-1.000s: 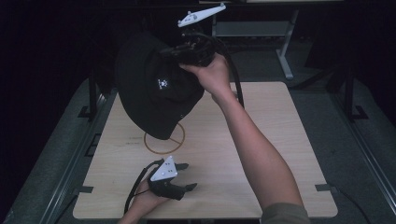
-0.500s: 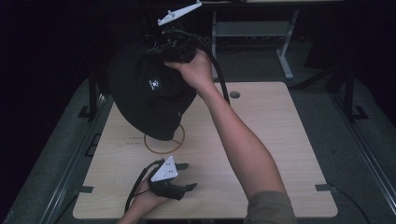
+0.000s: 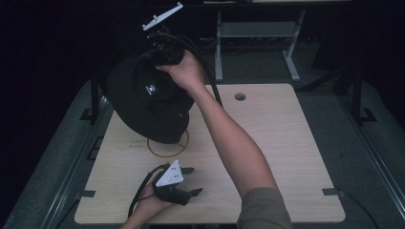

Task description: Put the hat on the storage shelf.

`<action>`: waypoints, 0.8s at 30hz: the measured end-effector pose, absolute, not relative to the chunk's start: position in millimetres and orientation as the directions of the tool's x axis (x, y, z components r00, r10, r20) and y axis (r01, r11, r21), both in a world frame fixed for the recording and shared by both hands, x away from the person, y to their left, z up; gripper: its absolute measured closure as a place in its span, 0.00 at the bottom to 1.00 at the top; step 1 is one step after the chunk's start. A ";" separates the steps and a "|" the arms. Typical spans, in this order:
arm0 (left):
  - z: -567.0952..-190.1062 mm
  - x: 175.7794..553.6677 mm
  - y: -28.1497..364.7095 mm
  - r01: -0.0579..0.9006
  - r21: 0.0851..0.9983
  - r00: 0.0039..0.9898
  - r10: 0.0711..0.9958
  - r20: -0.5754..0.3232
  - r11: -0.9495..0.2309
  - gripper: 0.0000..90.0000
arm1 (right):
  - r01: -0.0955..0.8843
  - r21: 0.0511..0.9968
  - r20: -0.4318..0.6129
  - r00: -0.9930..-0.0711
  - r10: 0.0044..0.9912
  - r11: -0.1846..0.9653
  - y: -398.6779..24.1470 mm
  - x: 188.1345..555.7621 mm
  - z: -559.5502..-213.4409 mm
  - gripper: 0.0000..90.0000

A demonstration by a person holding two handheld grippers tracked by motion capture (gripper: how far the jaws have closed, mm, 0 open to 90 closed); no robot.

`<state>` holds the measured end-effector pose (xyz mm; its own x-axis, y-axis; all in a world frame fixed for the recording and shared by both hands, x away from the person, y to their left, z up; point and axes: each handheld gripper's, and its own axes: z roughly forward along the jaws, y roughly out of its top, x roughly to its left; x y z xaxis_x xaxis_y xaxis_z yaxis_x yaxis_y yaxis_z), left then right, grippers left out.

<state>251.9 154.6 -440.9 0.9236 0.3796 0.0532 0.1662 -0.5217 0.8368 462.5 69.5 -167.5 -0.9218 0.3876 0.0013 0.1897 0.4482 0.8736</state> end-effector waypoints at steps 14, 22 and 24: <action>-442.4 252.3 150.8 0.148 0.824 0.928 0.365 0.076 -0.547 0.32 | 0.143 0.750 -0.127 -0.927 0.352 0.646 114.9 468.4 -187.9 0.84; -443.4 250.5 148.0 0.146 0.825 0.930 0.359 0.073 -0.546 0.31 | 0.224 0.808 -0.012 -0.918 0.395 0.544 86.8 466.0 -187.4 0.58; -443.2 250.1 148.2 0.156 0.825 0.931 0.360 0.061 -0.543 0.31 | 0.230 0.815 -0.001 -0.918 0.398 0.533 82.7 465.9 -187.4 0.57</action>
<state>250.1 148.2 -443.2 0.9311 0.3597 0.0608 0.1558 -0.5429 0.8252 465.9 82.7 -187.4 -0.9176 0.3975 -0.0012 0.2297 0.5327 0.8145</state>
